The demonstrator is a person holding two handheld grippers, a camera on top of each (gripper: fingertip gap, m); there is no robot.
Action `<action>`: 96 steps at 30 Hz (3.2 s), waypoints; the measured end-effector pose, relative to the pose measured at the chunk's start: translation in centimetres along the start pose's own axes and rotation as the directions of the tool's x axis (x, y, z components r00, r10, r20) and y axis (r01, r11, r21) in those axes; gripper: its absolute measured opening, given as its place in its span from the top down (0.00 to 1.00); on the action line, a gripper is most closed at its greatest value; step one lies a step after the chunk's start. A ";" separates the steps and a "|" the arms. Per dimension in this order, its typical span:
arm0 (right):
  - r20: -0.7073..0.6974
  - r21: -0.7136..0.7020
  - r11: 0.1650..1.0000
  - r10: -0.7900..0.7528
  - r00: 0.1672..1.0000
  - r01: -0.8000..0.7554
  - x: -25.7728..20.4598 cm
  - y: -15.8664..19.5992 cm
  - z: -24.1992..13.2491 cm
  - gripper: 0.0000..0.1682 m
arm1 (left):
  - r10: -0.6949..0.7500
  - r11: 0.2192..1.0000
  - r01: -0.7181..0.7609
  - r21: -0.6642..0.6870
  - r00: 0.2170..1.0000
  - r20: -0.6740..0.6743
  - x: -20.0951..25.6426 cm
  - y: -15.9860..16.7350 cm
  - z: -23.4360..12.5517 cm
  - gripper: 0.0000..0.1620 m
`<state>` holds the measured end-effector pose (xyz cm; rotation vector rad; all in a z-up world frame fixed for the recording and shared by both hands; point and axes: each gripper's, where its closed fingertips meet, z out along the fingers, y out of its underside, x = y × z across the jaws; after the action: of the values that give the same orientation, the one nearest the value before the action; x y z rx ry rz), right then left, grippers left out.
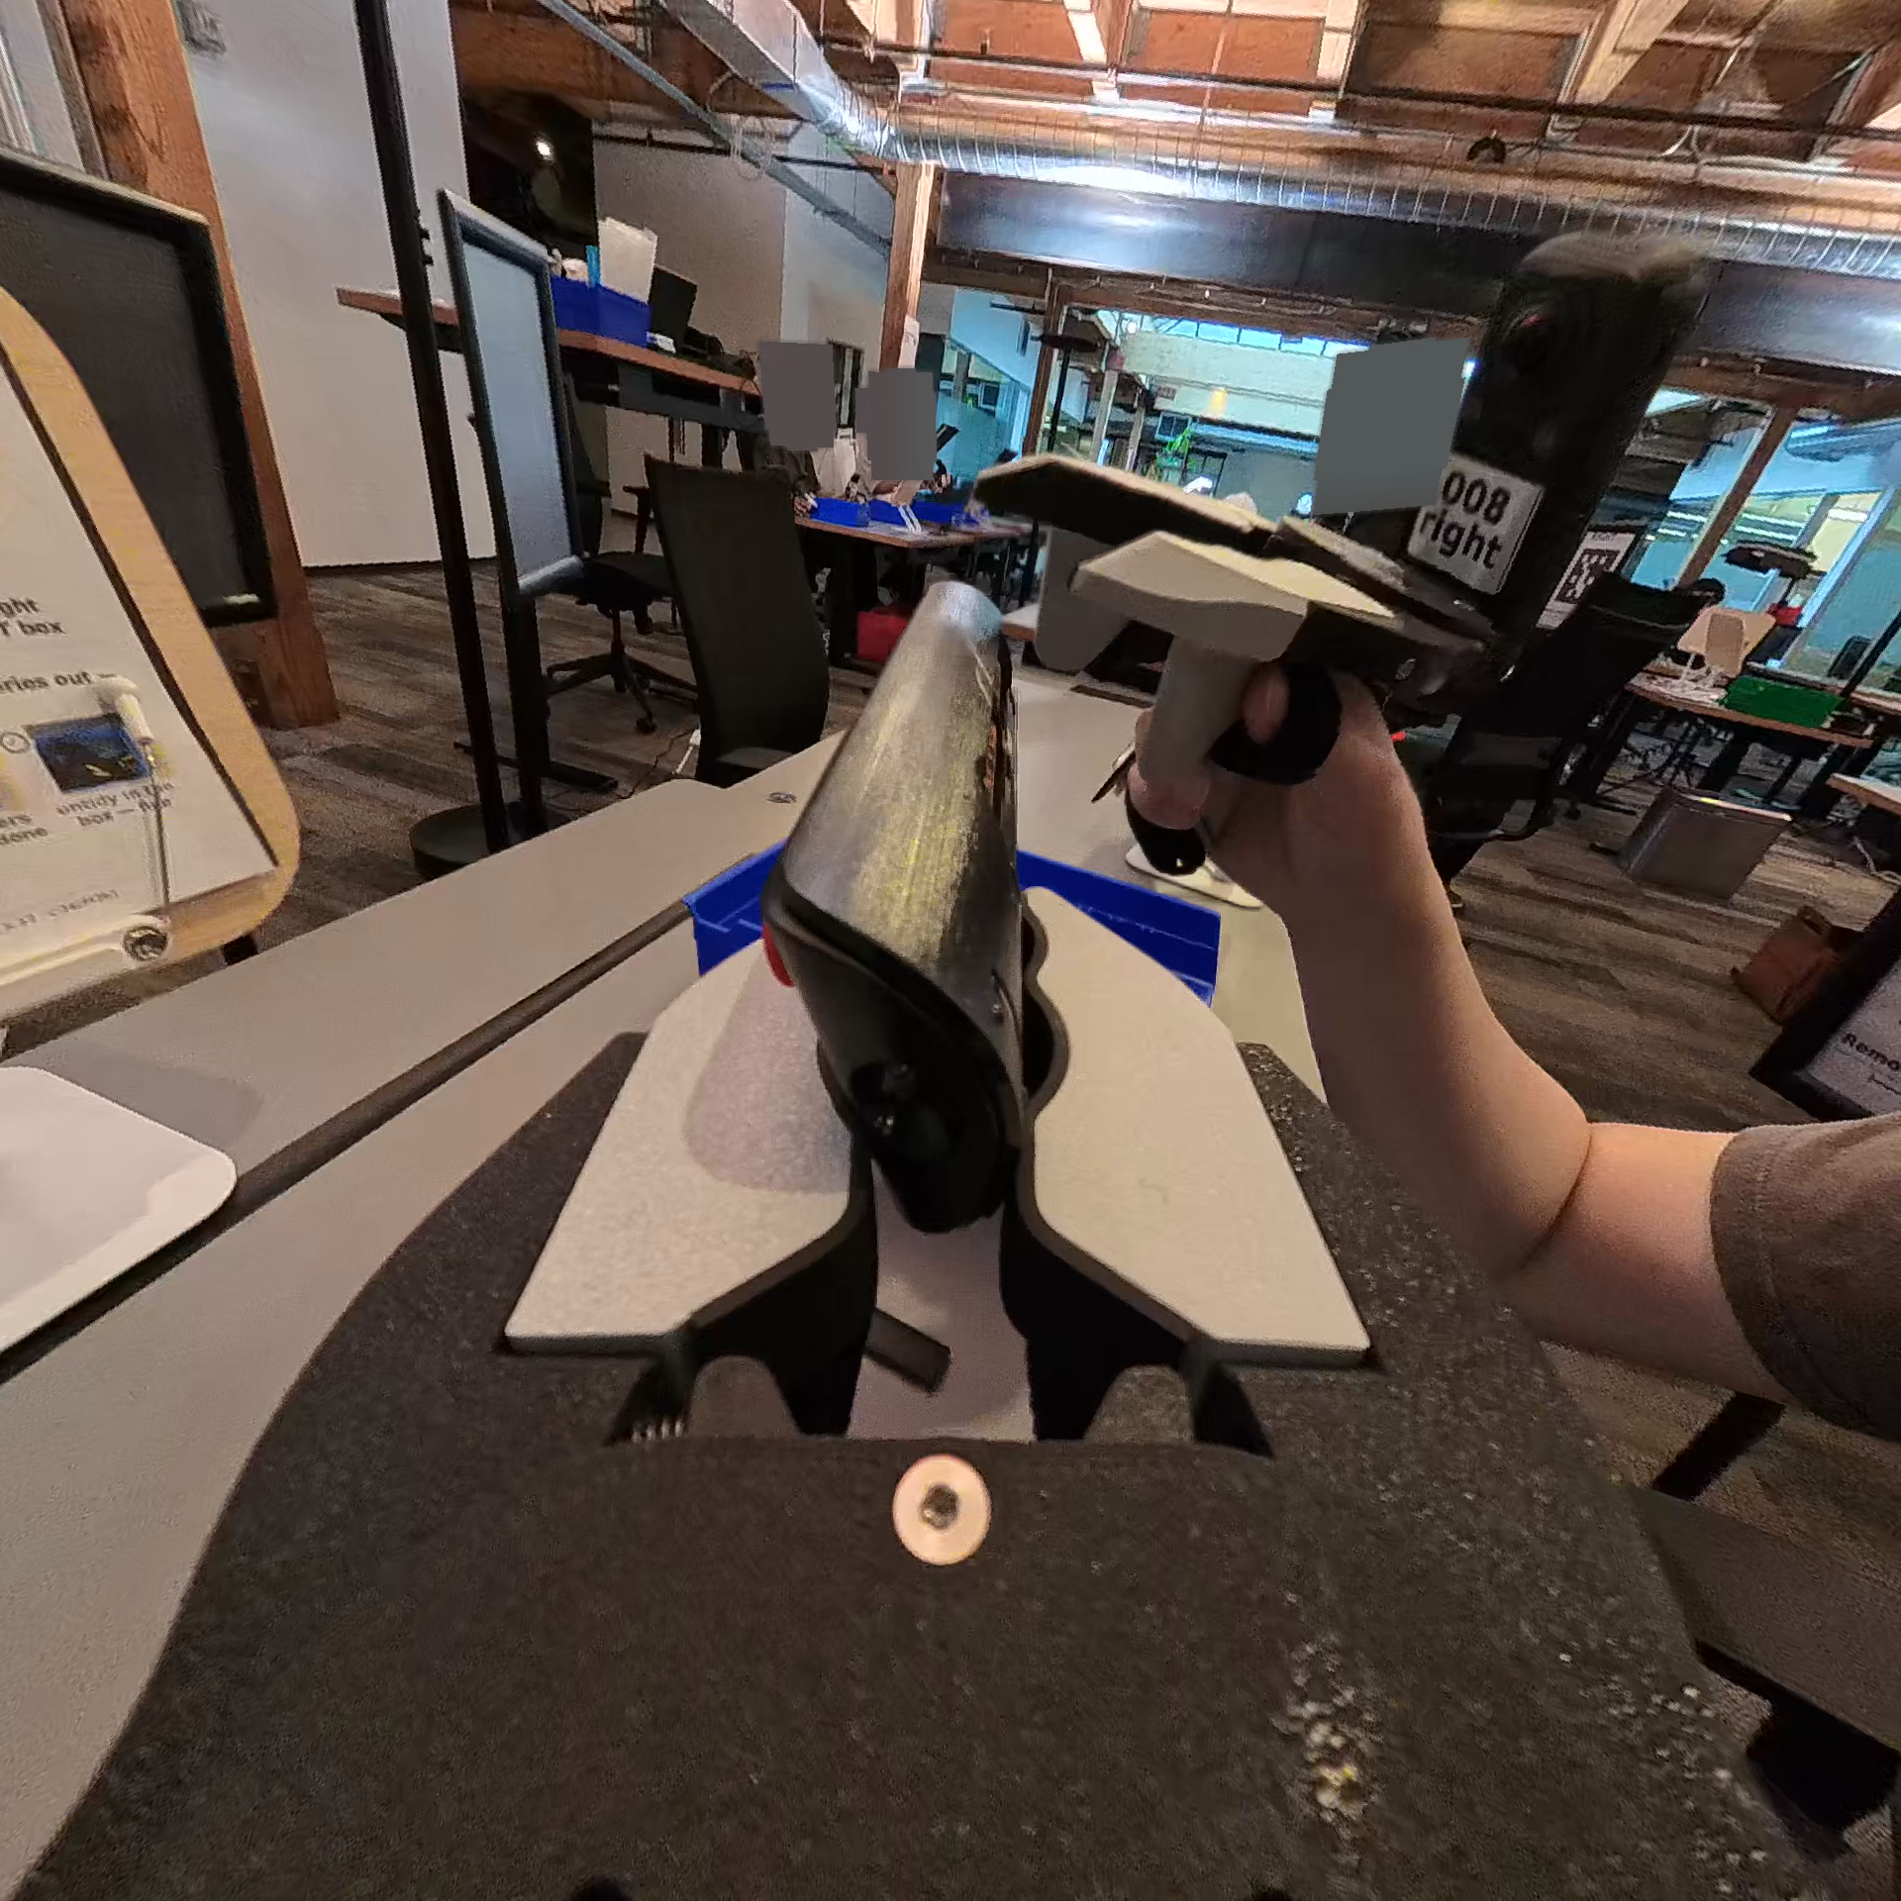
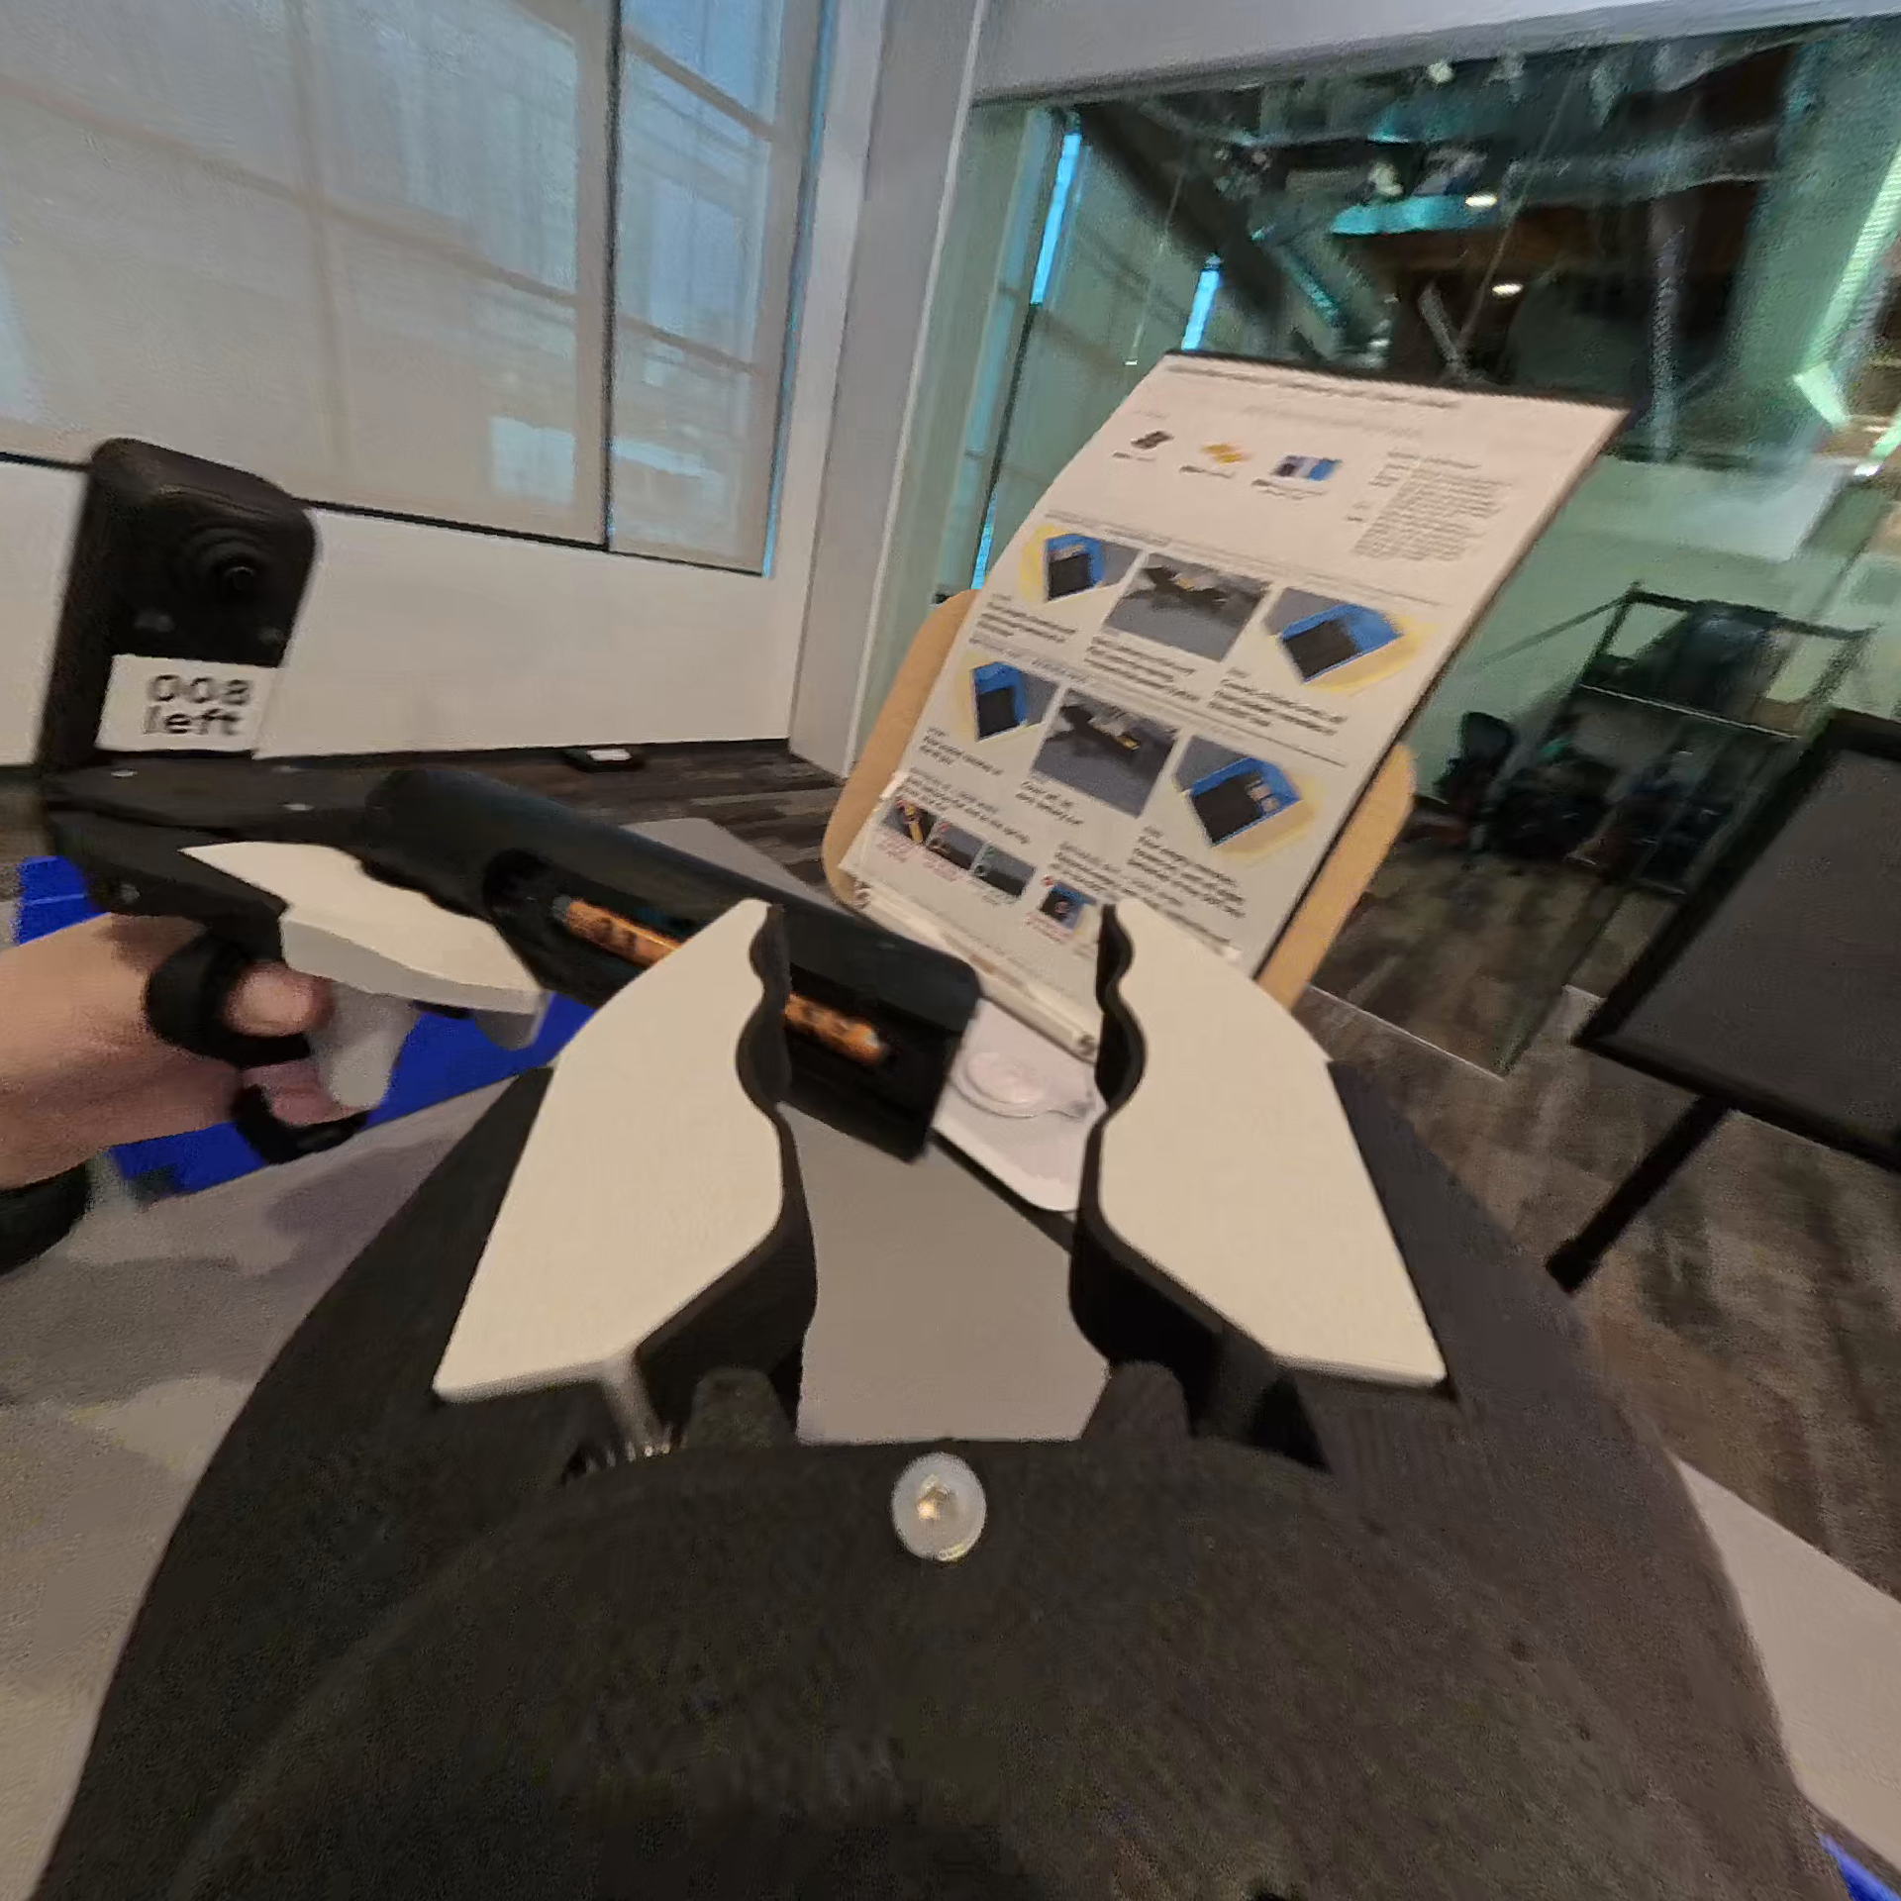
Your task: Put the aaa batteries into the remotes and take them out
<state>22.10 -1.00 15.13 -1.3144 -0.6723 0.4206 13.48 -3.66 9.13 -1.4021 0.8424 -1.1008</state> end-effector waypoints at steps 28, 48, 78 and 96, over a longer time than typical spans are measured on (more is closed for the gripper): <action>0.199 -0.155 0.964 0.243 0.949 -0.215 -3.9 1.7 0.9 0.64 | 0.298 0.955 -0.298 -0.002 0.954 0.024 1.8 -1.1 -0.4 0.85; -0.021 -0.114 0.986 0.122 0.992 -0.124 -4.0 3.0 3.1 0.34 | 0.448 0.893 -0.440 -0.092 0.856 0.258 0.1 -0.4 0.1 0.85; 0.004 -0.037 0.995 0.094 0.996 -0.094 -4.5 1.9 2.9 0.32 | 0.530 0.843 -0.531 -0.087 0.792 0.302 0.9 -1.1 -0.1 0.85; 0.007 -0.022 0.997 0.077 0.997 -0.077 -4.5 1.4 2.6 0.33 | 0.566 0.817 -0.571 -0.085 0.766 0.304 1.4 -1.2 -0.1 0.85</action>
<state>17.18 -1.63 13.09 -1.3632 -0.6355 0.4821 13.72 -4.85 10.57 -1.1496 0.9343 -0.3929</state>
